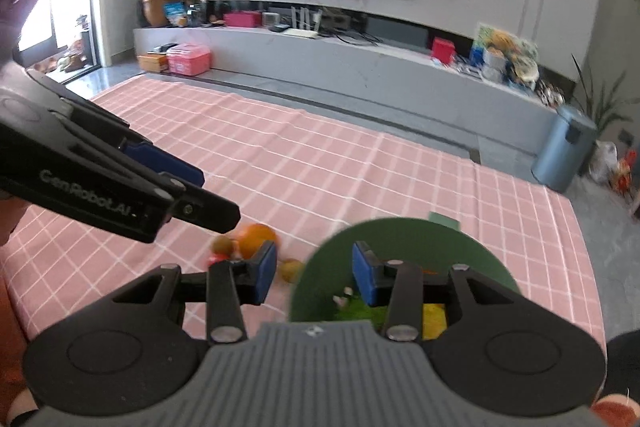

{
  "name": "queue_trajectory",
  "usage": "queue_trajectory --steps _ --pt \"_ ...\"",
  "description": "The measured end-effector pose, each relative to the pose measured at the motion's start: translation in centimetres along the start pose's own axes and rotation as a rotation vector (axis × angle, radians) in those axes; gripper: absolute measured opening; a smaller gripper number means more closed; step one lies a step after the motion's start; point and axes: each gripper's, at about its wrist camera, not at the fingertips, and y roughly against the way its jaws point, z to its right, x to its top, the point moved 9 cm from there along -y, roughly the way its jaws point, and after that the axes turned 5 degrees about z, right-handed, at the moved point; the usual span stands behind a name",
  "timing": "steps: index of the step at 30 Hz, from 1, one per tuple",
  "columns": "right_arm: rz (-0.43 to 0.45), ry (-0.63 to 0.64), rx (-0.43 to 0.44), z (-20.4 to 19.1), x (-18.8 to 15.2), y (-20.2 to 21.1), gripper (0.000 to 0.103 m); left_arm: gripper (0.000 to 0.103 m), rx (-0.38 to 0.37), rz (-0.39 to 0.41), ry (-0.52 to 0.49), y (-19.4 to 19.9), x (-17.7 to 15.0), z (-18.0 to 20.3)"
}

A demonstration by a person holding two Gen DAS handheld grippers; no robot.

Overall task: Organize fruits
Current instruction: 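Grasp a brown fruit with the left tool while the right tool grasps an orange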

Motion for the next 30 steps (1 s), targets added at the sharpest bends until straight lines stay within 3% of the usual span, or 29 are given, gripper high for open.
queue_trajectory --steps 11,21,30 --pt "-0.020 0.075 0.058 -5.8 -1.1 -1.1 0.039 0.054 0.042 -0.012 0.073 0.8 -3.7 -3.2" --pt "-0.071 0.149 0.057 -5.9 -1.2 -3.4 0.039 0.054 0.022 -0.019 0.159 -0.1 -5.4 -5.5" --pt "-0.135 0.346 0.112 -6.0 -1.4 -6.2 0.038 0.054 -0.009 -0.038 0.192 -2.3 -6.9 -5.9"
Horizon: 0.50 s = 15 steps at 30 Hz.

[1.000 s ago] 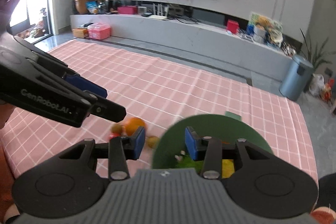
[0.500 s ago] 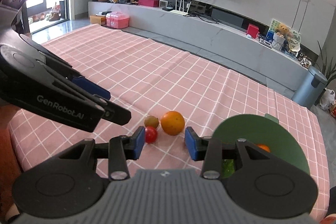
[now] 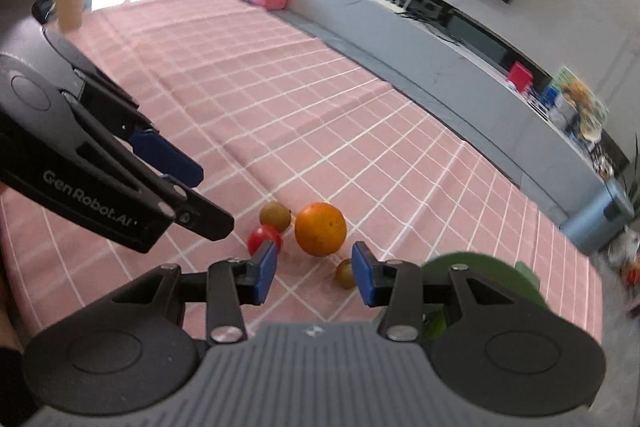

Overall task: Organize fruits
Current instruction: 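Grasp a brown fruit with the left tool while the right tool grasps an orange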

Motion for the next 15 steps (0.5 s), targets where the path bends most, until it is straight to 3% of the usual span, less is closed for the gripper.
queue_trajectory --steps 8,15 --pt "-0.056 0.154 0.038 0.5 -0.1 -2.2 0.038 0.054 0.007 -0.023 0.037 -2.6 -0.8 -0.4" --pt "-0.078 0.190 0.058 0.9 0.1 -4.1 0.037 0.049 0.000 -0.012 0.148 -3.8 0.7 -2.1"
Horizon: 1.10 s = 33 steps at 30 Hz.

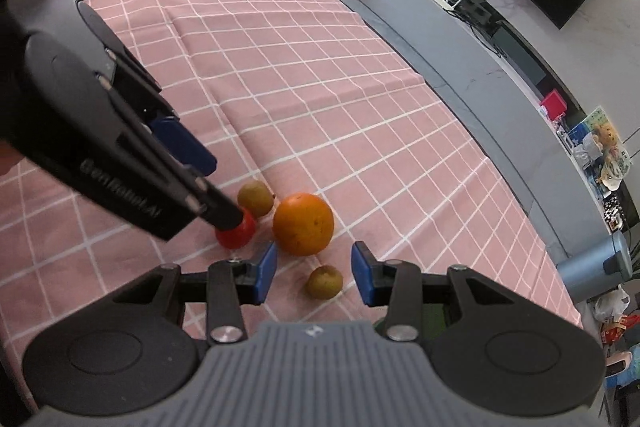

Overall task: Organize fruits
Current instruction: 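Grasp a brown fruit with the left tool while the right tool grasps an orange, then carry the brown fruit in the left tool while the right tool carries the orange to the colander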

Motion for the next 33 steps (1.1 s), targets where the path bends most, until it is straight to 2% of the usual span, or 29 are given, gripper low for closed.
queue_trajectory --steps 7,14,22,33 --pt "-0.031 0.047 0.035 -0.1 0.4 -1.9 0.037 0.036 -0.014 -0.040 0.000 -1.9 0.8 -0.3" --pt "-0.067 0.122 0.082 -0.6 0.7 -3.4 0.036 0.031 -0.040 -0.076 0.032 -2.9 1.1 -0.8" --pt "-0.078 0.135 0.092 -0.7 1.0 -4.5 0.038 0.030 -0.061 -0.085 0.077 -3.0 1.3 -1.4" --pt "-0.080 0.094 0.046 -0.7 1.1 -4.6 0.037 0.029 -0.033 -0.063 0.112 -2.3 2.1 -1.8"
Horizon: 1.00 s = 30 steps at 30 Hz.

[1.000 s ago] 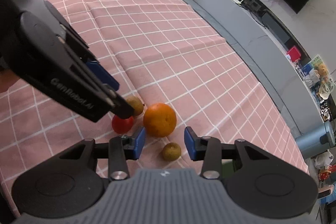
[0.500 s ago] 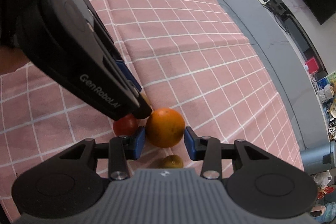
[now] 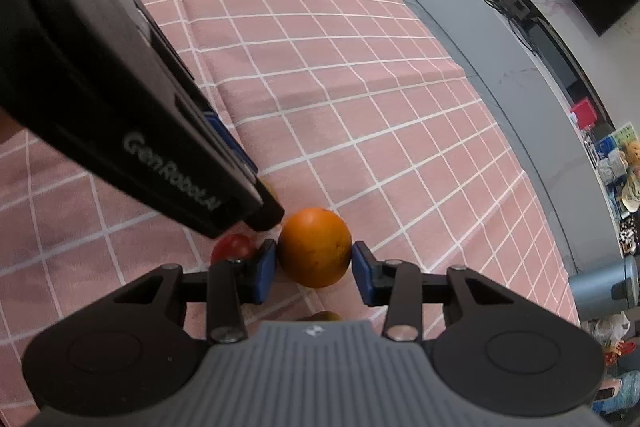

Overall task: Organize fruits
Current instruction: 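Carry the brown fruit in the left tool while the right tool carries the orange to the colander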

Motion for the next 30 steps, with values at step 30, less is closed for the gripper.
queue_trajectory --steps 30 --pt "0.155 -0.249 -0.138 2.8 -1.9 14.4 0.037 0.029 -0.039 0.135 -0.149 7.5 0.4 8.9"
